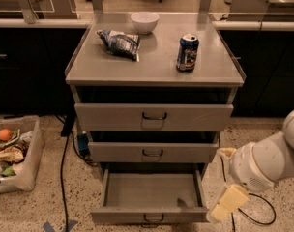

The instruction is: Close bottom drawer

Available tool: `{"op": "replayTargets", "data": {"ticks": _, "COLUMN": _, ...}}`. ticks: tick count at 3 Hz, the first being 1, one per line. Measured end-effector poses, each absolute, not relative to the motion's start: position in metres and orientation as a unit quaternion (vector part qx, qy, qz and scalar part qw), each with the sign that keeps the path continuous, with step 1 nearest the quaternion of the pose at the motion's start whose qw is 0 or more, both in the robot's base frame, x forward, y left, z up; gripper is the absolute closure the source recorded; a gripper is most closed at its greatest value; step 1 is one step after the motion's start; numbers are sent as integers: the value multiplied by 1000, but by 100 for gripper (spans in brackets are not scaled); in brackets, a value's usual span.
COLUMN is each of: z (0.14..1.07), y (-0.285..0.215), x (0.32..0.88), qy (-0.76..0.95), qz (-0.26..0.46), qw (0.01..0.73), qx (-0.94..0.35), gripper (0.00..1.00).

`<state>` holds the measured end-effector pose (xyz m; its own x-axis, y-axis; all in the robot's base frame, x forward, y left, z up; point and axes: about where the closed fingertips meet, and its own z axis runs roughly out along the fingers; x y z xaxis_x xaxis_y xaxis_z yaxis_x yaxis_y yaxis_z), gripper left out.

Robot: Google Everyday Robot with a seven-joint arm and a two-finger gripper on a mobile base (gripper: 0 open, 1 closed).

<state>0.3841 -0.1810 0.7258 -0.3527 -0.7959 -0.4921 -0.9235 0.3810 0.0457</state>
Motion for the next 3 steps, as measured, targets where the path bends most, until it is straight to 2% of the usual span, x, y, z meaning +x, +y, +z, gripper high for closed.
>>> {"op": "replayTargets", "data": {"ticks": 1, "z": 679, "y": -160, "x": 372, "qy": 808, "qz": 173, "qw": 188, "qx": -531, "gripper": 0}}
{"op": "replayTargets", "data": {"ticks": 3, "z": 659, "y": -153, "x": 363, "qy": 809, "qz": 188, "qw": 182, "qx": -527, "gripper": 0}}
